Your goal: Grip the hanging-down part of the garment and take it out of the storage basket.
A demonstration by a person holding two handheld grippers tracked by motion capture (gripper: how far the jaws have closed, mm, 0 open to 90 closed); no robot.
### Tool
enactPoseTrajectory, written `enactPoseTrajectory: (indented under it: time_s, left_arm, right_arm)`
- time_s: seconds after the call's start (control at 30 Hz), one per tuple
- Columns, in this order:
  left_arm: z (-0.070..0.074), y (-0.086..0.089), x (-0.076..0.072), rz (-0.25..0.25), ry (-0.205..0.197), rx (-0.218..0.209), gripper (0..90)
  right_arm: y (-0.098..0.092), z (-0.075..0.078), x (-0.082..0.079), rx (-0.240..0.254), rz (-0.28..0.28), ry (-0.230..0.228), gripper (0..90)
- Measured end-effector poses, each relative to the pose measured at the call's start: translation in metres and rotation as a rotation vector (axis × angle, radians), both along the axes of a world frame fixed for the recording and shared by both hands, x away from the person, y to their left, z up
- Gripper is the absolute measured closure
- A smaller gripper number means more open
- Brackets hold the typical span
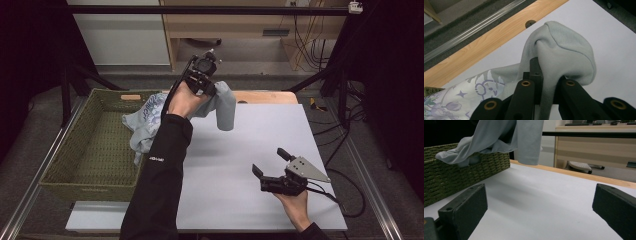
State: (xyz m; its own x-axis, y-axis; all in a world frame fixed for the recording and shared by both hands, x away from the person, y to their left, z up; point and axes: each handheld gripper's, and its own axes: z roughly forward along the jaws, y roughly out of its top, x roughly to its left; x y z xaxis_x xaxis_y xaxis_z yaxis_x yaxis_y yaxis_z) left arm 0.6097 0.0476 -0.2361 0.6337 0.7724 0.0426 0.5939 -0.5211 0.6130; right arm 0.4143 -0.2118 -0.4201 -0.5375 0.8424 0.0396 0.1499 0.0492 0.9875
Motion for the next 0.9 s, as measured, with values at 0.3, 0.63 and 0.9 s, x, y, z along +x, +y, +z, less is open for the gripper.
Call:
enactPoseTrajectory:
  time_s: [0.3, 0.63, 0.9]
  left_arm:
    - [0.0, -0.001, 0.0, 0.002, 0.002, 0.004, 84.6]
    - [0.001, 0.001, -0.001, 0.001, 0.001, -0.001, 84.6]
    - [0.002, 0.002, -0.001, -0.001, 0.002, -0.003, 84.6]
  right_arm:
    - [-0.002, 0.003, 0.001, 0.01, 0.015, 0.004, 0.3]
    - [-0.002, 0.01, 0.009, 0.019, 0.023, 0.008, 0.4]
    - [0.011, 0.019, 0.021, 0.032, 0.038, -0.002, 0.4]
